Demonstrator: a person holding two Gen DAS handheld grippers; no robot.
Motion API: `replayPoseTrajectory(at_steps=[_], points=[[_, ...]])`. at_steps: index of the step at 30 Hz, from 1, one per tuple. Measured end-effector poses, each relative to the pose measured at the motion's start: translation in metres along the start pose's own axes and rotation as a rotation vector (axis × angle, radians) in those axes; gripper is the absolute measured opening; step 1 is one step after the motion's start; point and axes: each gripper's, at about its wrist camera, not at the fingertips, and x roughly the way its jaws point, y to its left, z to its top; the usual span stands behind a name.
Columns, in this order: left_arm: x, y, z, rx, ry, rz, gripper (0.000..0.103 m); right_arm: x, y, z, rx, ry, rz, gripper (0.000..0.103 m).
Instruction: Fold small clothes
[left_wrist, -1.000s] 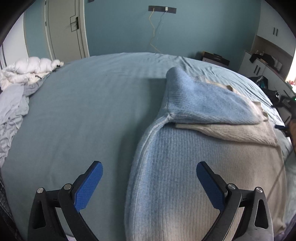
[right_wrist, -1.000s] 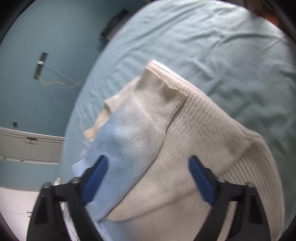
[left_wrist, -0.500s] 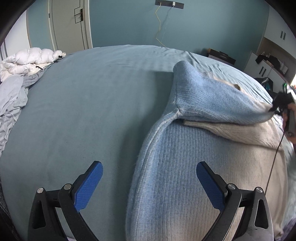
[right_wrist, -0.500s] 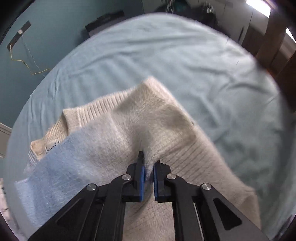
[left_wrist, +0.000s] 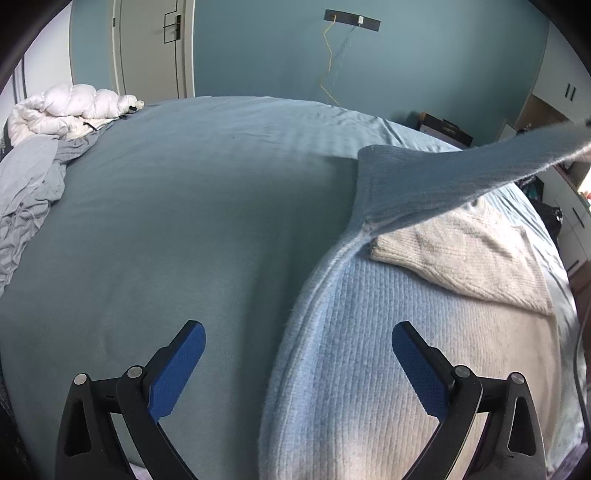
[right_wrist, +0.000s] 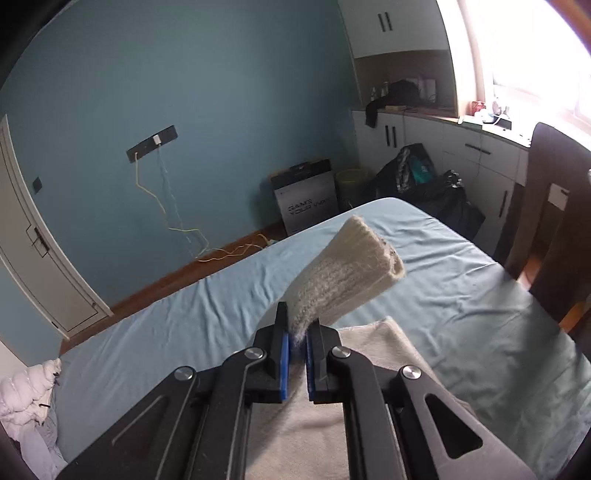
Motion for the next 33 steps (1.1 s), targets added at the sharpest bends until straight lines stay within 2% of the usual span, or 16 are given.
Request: replayPoseTrajectory(at_steps=[3, 6, 8, 9, 10, 12, 14, 17, 18, 20, 21, 23, 26, 29, 31, 33], points=[[-0.004, -0.002, -0.001, -0.003, -0.005, -0.015, 0.102, 0.019, -0.019, -0.025, -0.036, 0.042, -0.044, 0.003], [-0.006, -0.004, -0.001, 0.011, -0.010, -0.009, 0.102, 0.055, -0.061, -0.068, -0.034, 0.115, -0.083, 0.004], [-0.006, -0.005, -0.001, 0.019, -0.009, -0.004, 0.102, 0.087, -0.085, -0.104, -0.086, 0.209, -0.116, 0.019], [-0.006, -0.005, -0.001, 0.018, -0.009, -0.002, 0.102, 0.102, -0.100, -0.125, -0.105, 0.277, -0.191, 0.036], [-0.006, -0.005, 0.000, 0.013, -0.008, -0.003, 0.102, 0.111, -0.112, -0.136, -0.106, 0.325, -0.262, 0.042], [-0.007, -0.003, 0.000, 0.003, -0.009, -0.011, 0.102, 0.128, -0.148, -0.168, -0.081, 0.424, -0.529, 0.042], [-0.005, -0.004, 0.001, 0.004, -0.008, -0.013, 0.102, 0.130, -0.168, -0.173, 0.027, 0.490, -0.607, 0.042], [0.000, -0.007, 0.000, 0.023, 0.002, -0.005, 0.102, 0.116, -0.150, -0.160, 0.117, 0.434, -0.492, 0.042], [0.002, -0.009, -0.001, 0.030, 0.006, -0.002, 0.102, 0.115, -0.127, -0.159, 0.080, 0.427, -0.432, 0.044], [0.006, -0.011, -0.002, 0.039, 0.015, 0.006, 0.102, 0.119, -0.071, -0.164, -0.024, 0.455, -0.282, 0.059], [0.007, -0.011, -0.003, 0.040, 0.020, 0.010, 0.102, 0.120, -0.046, -0.169, -0.061, 0.465, -0.208, 0.062], [0.010, -0.010, -0.003, 0.041, 0.026, 0.015, 0.102, 0.121, 0.020, -0.185, -0.152, 0.481, -0.054, 0.062], [0.011, -0.007, -0.003, 0.036, 0.029, 0.021, 0.102, 0.133, 0.102, -0.219, -0.300, 0.534, 0.071, 0.062], [0.010, -0.004, -0.003, 0.029, 0.029, 0.022, 0.102, 0.146, 0.159, -0.258, -0.382, 0.570, 0.142, 0.062], [0.011, -0.003, -0.004, 0.022, 0.037, 0.016, 0.102, 0.157, 0.169, -0.282, -0.425, 0.592, 0.128, 0.063], [0.011, -0.002, -0.005, 0.016, 0.044, 0.008, 0.102, 0.153, 0.181, -0.301, -0.522, 0.487, 0.070, 0.072]])
